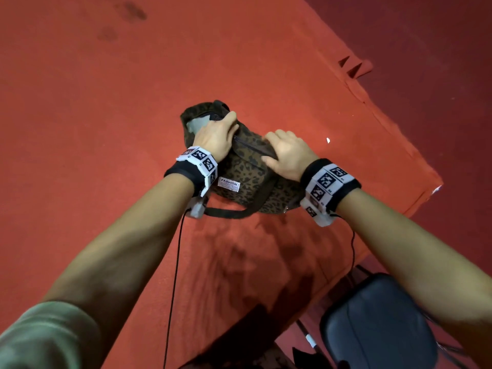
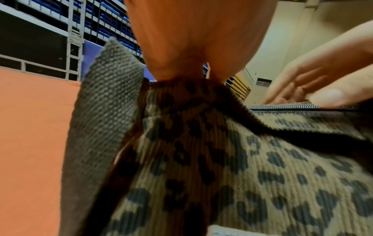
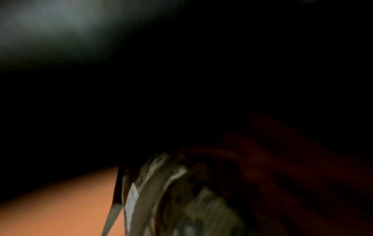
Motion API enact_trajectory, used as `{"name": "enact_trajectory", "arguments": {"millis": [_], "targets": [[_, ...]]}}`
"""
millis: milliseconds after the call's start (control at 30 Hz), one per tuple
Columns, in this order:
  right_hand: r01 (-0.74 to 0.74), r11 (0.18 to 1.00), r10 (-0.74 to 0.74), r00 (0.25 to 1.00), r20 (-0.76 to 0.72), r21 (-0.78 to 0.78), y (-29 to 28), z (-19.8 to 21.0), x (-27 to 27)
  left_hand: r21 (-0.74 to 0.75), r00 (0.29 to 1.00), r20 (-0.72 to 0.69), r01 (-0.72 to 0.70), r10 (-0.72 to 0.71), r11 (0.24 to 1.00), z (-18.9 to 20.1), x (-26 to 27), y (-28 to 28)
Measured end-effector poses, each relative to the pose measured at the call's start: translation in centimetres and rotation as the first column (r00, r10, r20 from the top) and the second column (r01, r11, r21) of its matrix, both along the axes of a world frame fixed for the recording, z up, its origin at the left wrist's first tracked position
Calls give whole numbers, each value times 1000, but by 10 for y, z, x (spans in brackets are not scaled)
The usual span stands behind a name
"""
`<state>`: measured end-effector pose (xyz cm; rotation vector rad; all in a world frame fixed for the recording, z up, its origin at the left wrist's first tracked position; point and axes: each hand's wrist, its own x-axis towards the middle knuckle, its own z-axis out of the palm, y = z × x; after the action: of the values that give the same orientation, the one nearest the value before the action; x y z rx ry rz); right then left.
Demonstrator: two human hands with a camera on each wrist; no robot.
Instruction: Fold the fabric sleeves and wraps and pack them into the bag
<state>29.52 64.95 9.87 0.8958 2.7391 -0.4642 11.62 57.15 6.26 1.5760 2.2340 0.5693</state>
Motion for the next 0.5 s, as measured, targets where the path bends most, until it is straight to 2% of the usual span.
{"name": "enact_trajectory", "arguments": {"millis": [67,200,333,400,500], "targets": [[-15,1000,14,999,31,25,-7,-8,-16,-2,999,-15,46,-46,999,-1,-4,0],[-9,999,5,996,86,49,-17,-29,-36,-32,993,-111,35,-38,999,-9,-10,-4],[15,1000,-14,997,-80,5,-10,-29,-35,-40,990,-136,19,-25,999,-10,-15,-1],[51,998,-56,986,-156,-34,-4,-23,-30,-30,992,-121,-37,33,999,-8,-12,2],[38,997,-50,982,-184,-69,-2,-17,-21,-34,985,-114,-135,130,990,-2,-8,3]]}}
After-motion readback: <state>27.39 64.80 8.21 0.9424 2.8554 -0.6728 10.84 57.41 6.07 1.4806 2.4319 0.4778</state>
